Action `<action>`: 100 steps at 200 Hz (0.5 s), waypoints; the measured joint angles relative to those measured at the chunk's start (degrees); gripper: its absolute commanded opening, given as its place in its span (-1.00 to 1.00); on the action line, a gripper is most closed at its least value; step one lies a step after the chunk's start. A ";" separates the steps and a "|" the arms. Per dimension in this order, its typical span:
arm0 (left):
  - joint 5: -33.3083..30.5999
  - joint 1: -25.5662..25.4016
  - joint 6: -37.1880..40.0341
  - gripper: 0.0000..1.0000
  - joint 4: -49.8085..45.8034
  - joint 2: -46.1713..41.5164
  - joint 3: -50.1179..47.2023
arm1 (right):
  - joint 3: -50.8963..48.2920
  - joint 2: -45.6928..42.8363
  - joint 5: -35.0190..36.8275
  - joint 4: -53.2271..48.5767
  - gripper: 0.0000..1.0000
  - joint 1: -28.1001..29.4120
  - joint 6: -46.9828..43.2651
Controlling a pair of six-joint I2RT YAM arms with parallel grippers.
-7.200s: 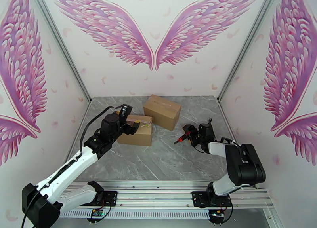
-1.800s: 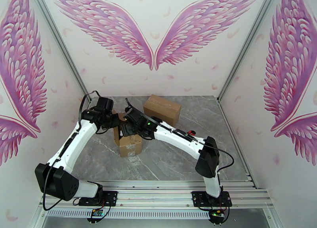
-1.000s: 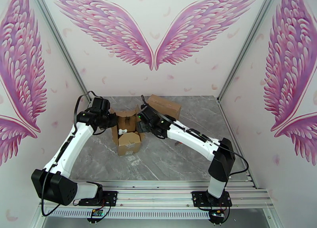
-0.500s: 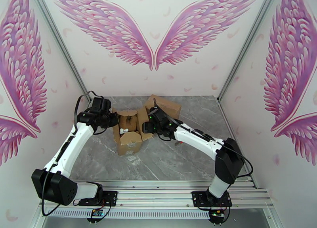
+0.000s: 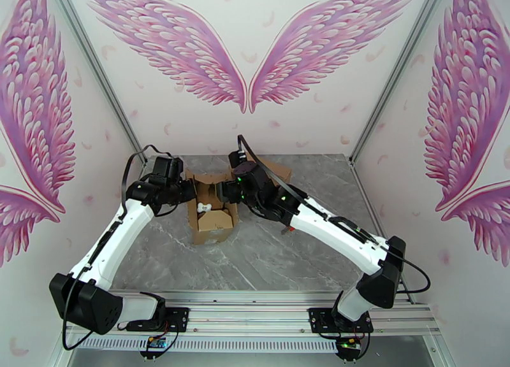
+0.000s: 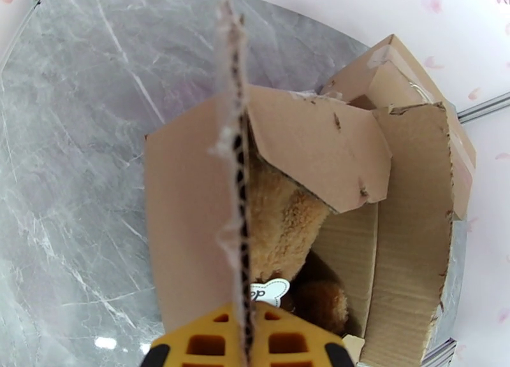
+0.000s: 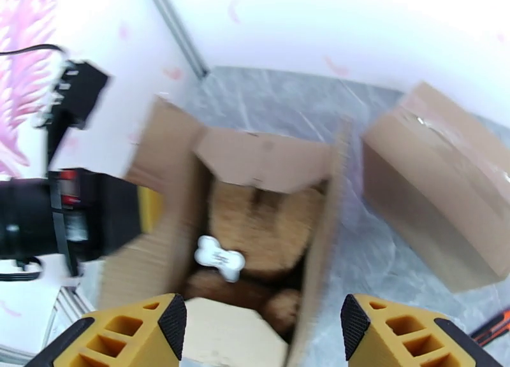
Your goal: Unpack the express box
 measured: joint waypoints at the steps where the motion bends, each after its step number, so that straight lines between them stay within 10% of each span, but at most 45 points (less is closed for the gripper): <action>1: -0.09 -0.09 0.00 -1.00 0.07 -0.04 0.02 | 0.04 0.02 -0.04 0.02 0.27 0.09 -0.07; 100: 0.07 -4.07 1.31 -1.00 3.15 -0.50 0.13 | 1.01 11.52 -4.24 1.64 0.22 0.15 0.87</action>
